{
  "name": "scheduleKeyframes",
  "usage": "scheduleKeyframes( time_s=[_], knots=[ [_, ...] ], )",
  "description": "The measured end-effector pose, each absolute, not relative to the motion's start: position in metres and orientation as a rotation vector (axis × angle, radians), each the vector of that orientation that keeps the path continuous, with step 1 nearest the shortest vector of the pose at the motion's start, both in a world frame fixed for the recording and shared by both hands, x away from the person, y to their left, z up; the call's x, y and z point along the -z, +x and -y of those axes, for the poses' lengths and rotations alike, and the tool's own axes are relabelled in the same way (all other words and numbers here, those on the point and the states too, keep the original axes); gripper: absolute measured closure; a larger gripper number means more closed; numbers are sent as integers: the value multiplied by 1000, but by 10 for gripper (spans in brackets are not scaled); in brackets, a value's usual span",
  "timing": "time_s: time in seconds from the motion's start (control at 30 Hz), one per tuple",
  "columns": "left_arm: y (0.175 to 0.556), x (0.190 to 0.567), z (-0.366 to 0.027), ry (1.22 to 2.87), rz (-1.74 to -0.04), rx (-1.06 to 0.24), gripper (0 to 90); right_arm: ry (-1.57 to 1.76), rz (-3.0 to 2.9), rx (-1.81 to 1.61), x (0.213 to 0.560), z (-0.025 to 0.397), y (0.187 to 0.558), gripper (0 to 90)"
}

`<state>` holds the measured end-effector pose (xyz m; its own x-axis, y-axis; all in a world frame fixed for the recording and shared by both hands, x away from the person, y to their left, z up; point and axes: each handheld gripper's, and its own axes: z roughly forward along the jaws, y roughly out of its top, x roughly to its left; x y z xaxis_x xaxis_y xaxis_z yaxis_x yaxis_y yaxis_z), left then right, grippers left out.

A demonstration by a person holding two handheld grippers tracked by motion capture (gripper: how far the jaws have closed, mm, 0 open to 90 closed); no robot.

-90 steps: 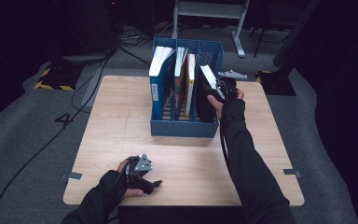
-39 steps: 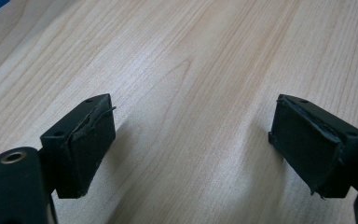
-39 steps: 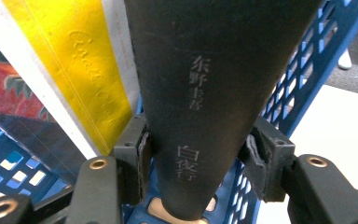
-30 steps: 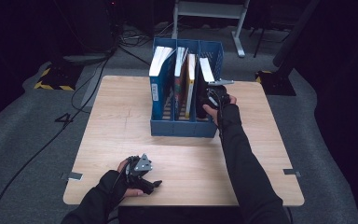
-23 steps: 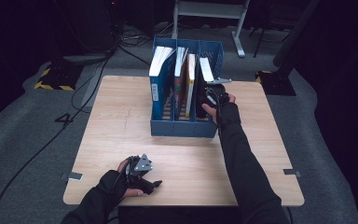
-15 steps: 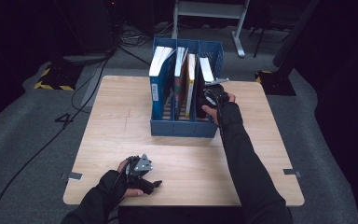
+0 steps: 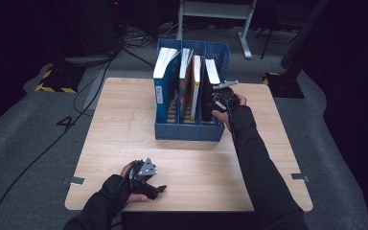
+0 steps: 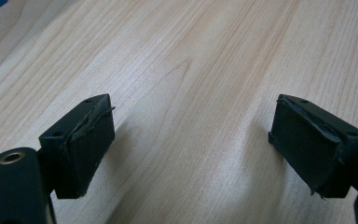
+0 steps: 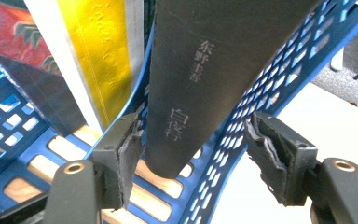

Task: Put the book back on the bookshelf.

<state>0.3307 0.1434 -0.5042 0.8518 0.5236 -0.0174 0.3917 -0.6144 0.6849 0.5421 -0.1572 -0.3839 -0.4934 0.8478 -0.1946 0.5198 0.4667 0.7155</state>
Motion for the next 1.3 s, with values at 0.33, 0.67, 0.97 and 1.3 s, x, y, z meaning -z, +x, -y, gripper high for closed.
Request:
scheduleKeyframes(
  time_s=[0.33,0.67,0.97,1.3],
  knots=[
    [330,504,-143,2307,-665,-241,142,1071,-2208,-768,377,167,529,312],
    [330,504,-143,2307,-666,-241,143,1029,-2227,-736,374,181,518,275],
    [330,504,-143,2308,-663,-244,143,999,-2232,-721,371,192,506,268],
    [330,504,-143,2307,-666,-244,144,962,-2258,-710,369,206,490,267]
  ],
)
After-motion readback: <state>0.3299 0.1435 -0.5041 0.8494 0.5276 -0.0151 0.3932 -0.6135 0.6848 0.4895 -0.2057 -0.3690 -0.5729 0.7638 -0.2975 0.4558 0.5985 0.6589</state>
